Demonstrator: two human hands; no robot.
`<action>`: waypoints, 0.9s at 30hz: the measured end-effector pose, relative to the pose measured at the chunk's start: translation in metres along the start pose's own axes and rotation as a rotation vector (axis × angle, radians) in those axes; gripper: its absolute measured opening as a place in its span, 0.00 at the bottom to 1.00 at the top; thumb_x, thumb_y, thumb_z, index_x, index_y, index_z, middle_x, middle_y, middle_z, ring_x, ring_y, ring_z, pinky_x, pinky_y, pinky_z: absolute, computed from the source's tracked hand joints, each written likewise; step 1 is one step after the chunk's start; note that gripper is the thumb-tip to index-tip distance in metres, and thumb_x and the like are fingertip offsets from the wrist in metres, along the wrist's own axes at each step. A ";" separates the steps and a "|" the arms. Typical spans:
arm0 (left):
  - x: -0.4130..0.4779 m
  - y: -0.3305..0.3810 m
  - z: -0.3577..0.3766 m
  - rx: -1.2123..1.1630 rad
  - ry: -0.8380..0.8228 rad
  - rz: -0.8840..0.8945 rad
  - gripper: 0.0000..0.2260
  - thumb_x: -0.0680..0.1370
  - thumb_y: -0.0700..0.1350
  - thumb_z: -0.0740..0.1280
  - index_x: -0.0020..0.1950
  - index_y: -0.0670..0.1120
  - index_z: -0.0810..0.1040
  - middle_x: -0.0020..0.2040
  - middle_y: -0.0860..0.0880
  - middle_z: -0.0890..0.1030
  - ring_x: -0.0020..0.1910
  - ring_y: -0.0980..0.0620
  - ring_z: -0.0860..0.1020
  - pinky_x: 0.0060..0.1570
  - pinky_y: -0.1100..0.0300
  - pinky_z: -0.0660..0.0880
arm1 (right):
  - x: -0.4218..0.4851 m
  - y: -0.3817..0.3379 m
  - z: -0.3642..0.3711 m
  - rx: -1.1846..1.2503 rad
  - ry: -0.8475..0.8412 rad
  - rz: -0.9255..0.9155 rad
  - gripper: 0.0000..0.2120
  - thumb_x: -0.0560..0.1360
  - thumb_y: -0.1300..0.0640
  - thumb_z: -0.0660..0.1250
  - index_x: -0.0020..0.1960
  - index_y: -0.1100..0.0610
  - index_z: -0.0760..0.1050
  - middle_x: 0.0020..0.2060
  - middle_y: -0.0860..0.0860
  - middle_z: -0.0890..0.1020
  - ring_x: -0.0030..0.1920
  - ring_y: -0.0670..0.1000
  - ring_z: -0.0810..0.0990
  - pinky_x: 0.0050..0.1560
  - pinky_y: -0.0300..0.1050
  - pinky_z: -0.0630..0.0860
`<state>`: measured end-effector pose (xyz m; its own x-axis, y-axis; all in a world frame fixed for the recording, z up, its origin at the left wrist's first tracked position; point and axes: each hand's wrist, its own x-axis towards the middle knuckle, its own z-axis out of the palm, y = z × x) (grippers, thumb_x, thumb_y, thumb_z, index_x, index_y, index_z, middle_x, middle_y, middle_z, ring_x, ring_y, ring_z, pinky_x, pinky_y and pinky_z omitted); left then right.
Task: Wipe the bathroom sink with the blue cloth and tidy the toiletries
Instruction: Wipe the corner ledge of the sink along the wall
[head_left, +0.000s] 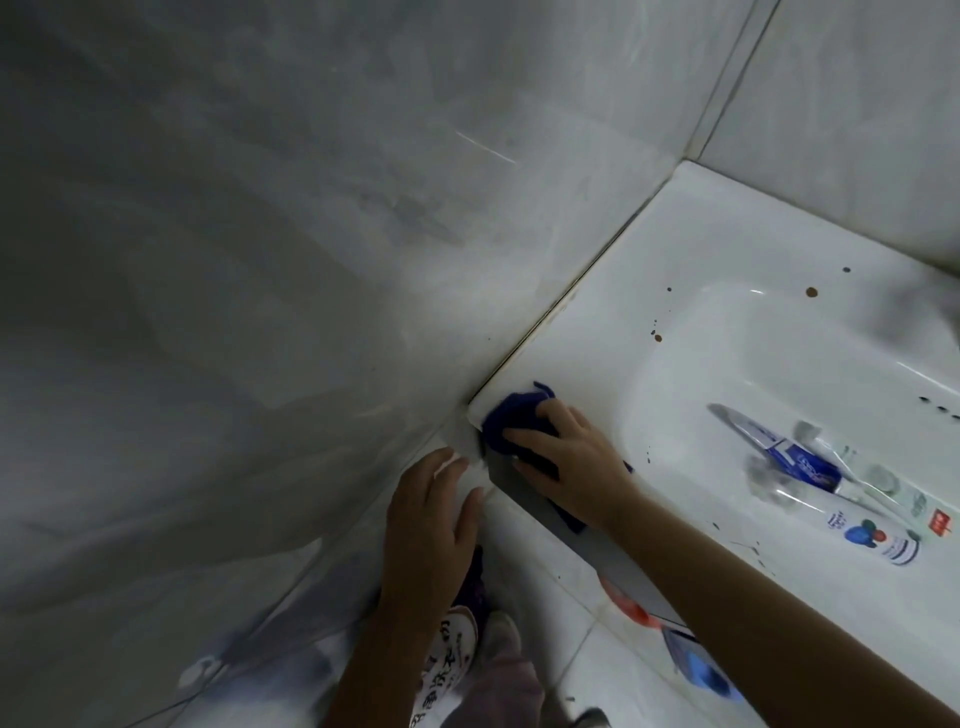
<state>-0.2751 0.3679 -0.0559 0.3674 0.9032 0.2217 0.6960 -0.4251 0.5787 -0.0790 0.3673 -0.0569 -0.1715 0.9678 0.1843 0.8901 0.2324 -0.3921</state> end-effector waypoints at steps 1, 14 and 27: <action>0.002 0.001 -0.001 0.009 -0.010 0.026 0.21 0.80 0.54 0.55 0.56 0.40 0.78 0.56 0.42 0.78 0.55 0.47 0.77 0.51 0.54 0.77 | -0.009 0.002 -0.003 -0.007 0.018 -0.013 0.15 0.73 0.50 0.59 0.57 0.52 0.74 0.52 0.57 0.76 0.47 0.56 0.78 0.42 0.49 0.78; 0.053 0.039 0.025 0.018 -0.062 0.126 0.17 0.77 0.50 0.57 0.55 0.40 0.78 0.55 0.42 0.79 0.54 0.46 0.78 0.53 0.60 0.70 | -0.037 0.012 -0.018 -0.009 0.029 0.202 0.16 0.72 0.46 0.56 0.56 0.47 0.74 0.50 0.52 0.76 0.45 0.52 0.76 0.41 0.43 0.75; 0.147 0.053 0.097 0.190 -0.182 0.229 0.21 0.74 0.52 0.58 0.59 0.41 0.77 0.58 0.42 0.78 0.58 0.43 0.76 0.56 0.50 0.73 | 0.059 0.158 -0.042 -0.088 0.445 0.541 0.18 0.72 0.49 0.60 0.53 0.58 0.80 0.49 0.61 0.77 0.45 0.63 0.75 0.38 0.51 0.77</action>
<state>-0.1242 0.4728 -0.0686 0.6195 0.7651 0.1759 0.6787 -0.6346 0.3697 0.0694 0.4565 -0.0700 0.4773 0.8092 0.3427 0.8355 -0.2970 -0.4623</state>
